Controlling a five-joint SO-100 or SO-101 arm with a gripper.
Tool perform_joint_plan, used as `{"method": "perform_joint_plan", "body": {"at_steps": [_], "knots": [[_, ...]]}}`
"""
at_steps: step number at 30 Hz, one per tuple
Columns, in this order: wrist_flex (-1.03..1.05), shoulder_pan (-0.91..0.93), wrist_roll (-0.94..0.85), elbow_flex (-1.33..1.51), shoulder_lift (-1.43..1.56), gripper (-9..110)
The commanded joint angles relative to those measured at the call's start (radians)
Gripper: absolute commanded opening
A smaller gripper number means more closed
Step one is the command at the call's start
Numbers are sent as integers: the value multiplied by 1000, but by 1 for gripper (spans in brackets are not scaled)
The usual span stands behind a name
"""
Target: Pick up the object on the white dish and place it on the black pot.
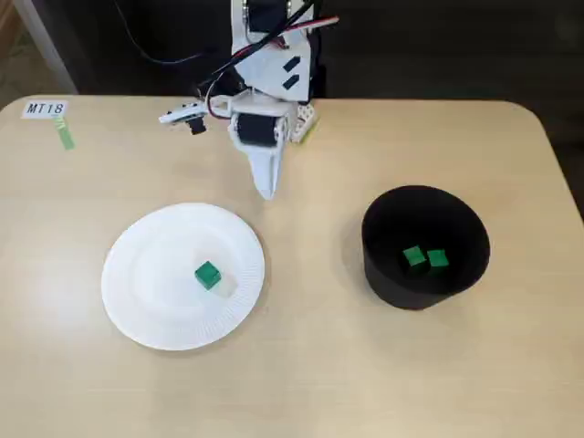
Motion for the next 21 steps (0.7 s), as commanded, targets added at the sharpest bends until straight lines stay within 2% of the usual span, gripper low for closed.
{"method": "perform_joint_plan", "body": {"at_steps": [1,14,21], "knots": [[-3,46,20,-110,-71,0],[-8,121,74,-264,-356,0],[46,143,18,-353,-483,0]]}}
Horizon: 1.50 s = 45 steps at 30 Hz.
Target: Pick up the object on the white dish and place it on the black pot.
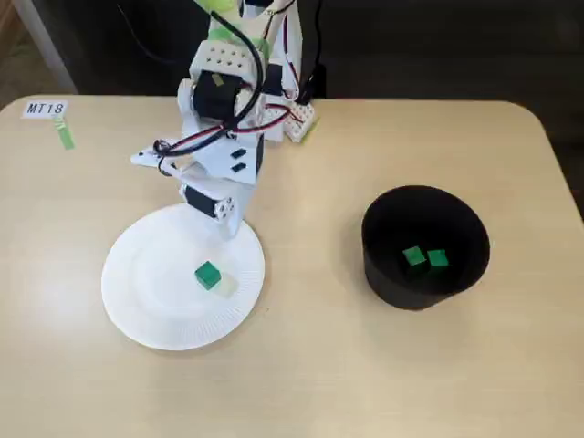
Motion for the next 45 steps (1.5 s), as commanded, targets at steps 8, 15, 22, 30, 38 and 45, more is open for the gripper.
{"method": "perform_joint_plan", "body": {"at_steps": [8,15,22,30,38,45], "knots": [[15,55,-14,-61,-28,0],[6,54,-38,-61,-67,12],[9,57,-31,-72,-107,20],[60,61,-44,-204,-221,18],[80,52,-40,-299,-298,20],[95,54,-46,-360,-364,20]]}}
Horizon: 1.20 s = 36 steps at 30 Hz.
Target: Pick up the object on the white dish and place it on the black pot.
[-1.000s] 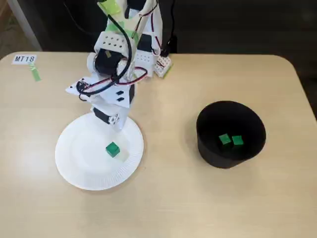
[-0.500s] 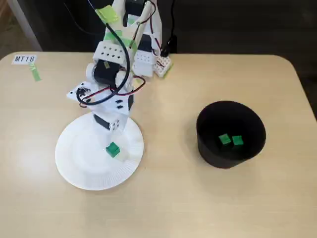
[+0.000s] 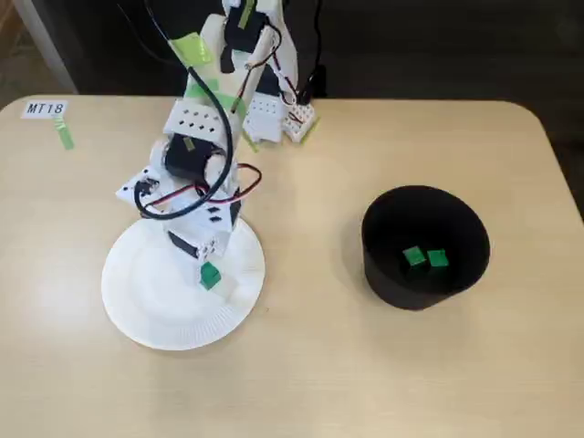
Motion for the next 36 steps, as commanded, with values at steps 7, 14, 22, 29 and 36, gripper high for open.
{"method": "perform_joint_plan", "body": {"at_steps": [7,14,22,29,36], "knots": [[9,-6,-6,-84,-46,19],[-3,-17,-6,-95,-81,17],[-20,-17,6,-115,-101,5],[3,-5,0,-149,-92,0],[81,-5,-23,-156,43,0]]}}
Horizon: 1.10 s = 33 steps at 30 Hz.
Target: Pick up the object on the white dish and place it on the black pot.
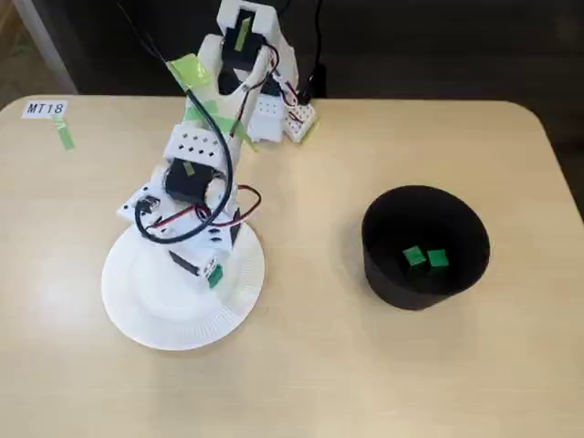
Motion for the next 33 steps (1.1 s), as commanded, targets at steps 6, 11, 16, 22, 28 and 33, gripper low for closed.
{"method": "perform_joint_plan", "body": {"at_steps": [6,11,16,22,28,33], "knots": [[109,-61,-49,-64,261,0],[158,-167,-89,-66,413,0],[164,-348,-101,-66,537,0],[156,-583,-124,-61,566,0],[83,-787,-118,-55,532,0],[51,-902,-121,-55,459,0]]}}
